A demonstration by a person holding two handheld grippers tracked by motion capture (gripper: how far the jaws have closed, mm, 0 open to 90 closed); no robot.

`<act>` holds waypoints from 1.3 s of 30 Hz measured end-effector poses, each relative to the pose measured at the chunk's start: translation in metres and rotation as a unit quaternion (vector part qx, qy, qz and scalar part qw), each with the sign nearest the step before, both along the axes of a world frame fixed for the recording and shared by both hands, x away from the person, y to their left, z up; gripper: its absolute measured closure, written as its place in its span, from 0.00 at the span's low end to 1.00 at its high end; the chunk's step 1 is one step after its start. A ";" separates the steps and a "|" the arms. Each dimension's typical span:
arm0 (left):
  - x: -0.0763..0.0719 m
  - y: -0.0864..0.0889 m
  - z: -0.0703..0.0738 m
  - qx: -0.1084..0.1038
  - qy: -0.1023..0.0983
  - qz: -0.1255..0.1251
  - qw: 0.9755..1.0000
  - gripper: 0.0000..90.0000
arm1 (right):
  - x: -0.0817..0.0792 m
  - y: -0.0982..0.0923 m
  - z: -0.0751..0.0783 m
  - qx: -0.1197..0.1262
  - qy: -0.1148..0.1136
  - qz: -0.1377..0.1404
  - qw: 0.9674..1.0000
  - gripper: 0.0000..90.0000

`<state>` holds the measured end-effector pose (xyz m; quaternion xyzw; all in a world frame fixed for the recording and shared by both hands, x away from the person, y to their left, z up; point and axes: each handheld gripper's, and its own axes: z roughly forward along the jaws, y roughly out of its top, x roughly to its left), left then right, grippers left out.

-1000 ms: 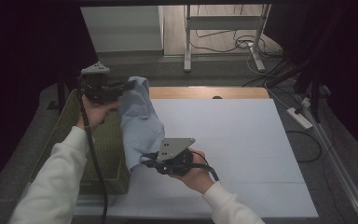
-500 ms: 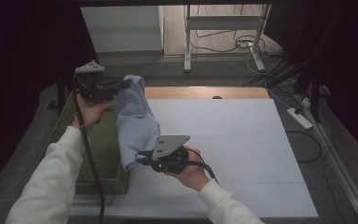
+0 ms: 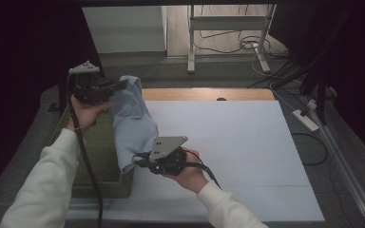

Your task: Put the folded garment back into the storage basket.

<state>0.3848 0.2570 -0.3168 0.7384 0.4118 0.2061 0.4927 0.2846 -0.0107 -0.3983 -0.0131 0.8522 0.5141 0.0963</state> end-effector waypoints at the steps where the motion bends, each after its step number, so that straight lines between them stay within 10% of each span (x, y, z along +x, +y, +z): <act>1: 0.000 0.001 0.000 0.000 0.000 0.001 1.000 0.91 | 0.000 0.001 0.000 0.000 0.000 0.001 1.000 0.87; 39: -0.011 0.036 0.007 0.003 -0.006 0.027 1.000 0.91 | 0.005 0.030 0.006 0.007 -0.002 0.018 1.000 0.87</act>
